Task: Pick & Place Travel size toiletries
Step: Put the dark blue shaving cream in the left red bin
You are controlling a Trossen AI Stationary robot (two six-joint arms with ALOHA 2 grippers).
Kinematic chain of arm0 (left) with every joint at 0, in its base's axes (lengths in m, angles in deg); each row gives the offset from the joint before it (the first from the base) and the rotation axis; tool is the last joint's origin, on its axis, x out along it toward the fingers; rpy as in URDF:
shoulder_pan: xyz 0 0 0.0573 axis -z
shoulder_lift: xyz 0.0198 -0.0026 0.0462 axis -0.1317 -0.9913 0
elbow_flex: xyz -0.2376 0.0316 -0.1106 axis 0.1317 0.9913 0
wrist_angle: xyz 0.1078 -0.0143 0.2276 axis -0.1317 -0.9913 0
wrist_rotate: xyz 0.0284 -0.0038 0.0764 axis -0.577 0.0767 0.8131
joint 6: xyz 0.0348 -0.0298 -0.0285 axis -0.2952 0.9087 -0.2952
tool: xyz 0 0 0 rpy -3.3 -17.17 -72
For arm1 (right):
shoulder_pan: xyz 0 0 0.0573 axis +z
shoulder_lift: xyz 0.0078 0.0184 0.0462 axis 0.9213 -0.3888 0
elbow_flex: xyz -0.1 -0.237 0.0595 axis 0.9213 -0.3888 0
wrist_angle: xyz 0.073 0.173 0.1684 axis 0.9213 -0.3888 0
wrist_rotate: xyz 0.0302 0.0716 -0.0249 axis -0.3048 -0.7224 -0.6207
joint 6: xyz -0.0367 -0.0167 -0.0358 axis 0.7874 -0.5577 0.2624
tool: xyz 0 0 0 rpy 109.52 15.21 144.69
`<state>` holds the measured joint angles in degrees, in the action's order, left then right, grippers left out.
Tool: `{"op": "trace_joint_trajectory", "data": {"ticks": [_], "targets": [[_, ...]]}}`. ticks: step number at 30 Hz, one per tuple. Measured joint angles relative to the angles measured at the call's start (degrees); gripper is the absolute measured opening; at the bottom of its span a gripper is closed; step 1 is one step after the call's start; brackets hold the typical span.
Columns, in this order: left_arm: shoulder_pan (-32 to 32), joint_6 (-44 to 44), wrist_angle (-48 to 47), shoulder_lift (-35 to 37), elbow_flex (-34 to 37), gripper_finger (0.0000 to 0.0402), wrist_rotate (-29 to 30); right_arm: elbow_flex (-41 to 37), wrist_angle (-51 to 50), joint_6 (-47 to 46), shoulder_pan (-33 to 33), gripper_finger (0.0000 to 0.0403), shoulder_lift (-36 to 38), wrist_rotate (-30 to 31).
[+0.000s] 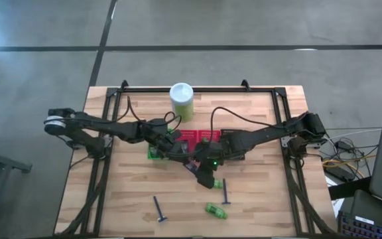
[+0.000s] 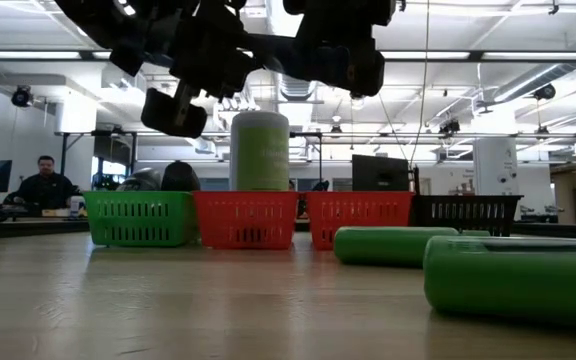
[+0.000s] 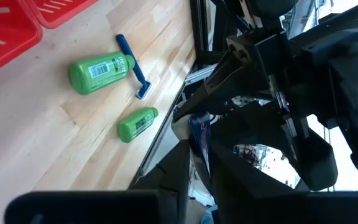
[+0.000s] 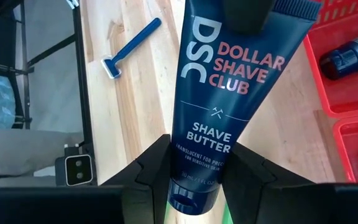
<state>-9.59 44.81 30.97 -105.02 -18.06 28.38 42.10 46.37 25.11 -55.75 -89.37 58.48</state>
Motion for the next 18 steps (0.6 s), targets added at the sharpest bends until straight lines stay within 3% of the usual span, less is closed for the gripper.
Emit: {"op": "trace_joint_trajectory", "data": {"ticks": [8, 18], "targets": [[-0.1, -2.4, -0.1, -0.1, 0.0, 0.0057, 0.0, 0.0, -0.1, 0.0, 0.0, 0.0122, 0.0, 0.0], [-0.2, -6.4, -0.2, -0.1, 0.0, 0.0008, 0.1, 0.0, -0.4, 0.0, 0.0, 0.0119, 0.0, 0.4]]}}
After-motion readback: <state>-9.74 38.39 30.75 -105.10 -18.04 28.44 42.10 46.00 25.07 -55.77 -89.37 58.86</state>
